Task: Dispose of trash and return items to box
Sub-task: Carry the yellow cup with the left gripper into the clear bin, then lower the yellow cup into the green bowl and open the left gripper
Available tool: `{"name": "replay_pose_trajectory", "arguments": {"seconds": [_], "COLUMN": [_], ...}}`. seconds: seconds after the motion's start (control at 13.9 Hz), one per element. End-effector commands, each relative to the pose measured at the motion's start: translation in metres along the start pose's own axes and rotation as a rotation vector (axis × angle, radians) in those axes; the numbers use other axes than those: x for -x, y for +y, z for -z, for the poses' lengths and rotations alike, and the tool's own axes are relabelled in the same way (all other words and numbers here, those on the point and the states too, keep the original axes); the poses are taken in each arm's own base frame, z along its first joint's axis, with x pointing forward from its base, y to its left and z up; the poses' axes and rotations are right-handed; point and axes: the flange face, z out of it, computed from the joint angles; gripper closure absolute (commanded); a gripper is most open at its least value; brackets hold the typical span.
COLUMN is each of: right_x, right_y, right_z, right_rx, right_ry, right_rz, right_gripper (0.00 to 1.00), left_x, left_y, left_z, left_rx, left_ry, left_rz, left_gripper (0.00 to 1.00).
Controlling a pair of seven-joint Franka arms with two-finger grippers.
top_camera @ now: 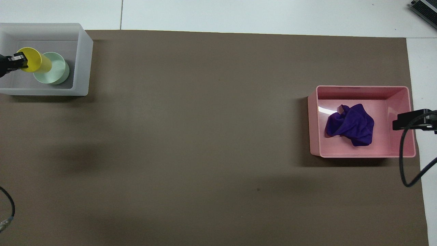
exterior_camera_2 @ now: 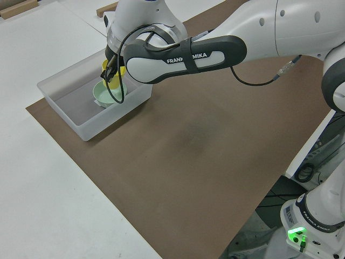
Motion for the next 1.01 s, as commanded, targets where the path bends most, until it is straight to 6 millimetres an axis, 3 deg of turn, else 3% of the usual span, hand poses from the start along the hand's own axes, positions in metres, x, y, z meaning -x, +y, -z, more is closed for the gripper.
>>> {"name": "replay_pose_trajectory", "arguments": {"seconds": [0.0,0.5,0.58,0.72,0.79,0.94], "right_x": [0.007,0.007,0.007,0.007,0.007,0.007], "right_y": [0.0,-0.001,0.0,-0.001,-0.001,-0.001], "right_z": [0.0,0.0,0.0,0.0,0.0,0.0], "right_rx": [0.011,0.011,0.011,0.011,0.011,0.011], "right_ry": [0.014,0.012,0.012,0.012,0.012,0.012], "right_rz": [0.019,0.02,0.019,0.02,0.02,0.019], "right_gripper": [0.0,0.0,0.0,0.0,0.0,0.0], "left_x": [-0.013,0.018,0.018,0.017,0.017,0.014], "left_y": [-0.003,-0.011,-0.011,-0.009,-0.007,0.001], "left_z": [-0.013,-0.042,-0.042,-0.041,-0.04,-0.032], "left_rx": [0.008,-0.005,-0.006,-0.005,-0.005,0.001], "left_ry": [0.071,0.007,0.002,-0.003,-0.003,-0.002], "left_rz": [0.008,0.018,0.018,0.013,0.006,-0.004], "left_gripper": [1.0,1.0,0.92,0.45,0.27,0.22]}}
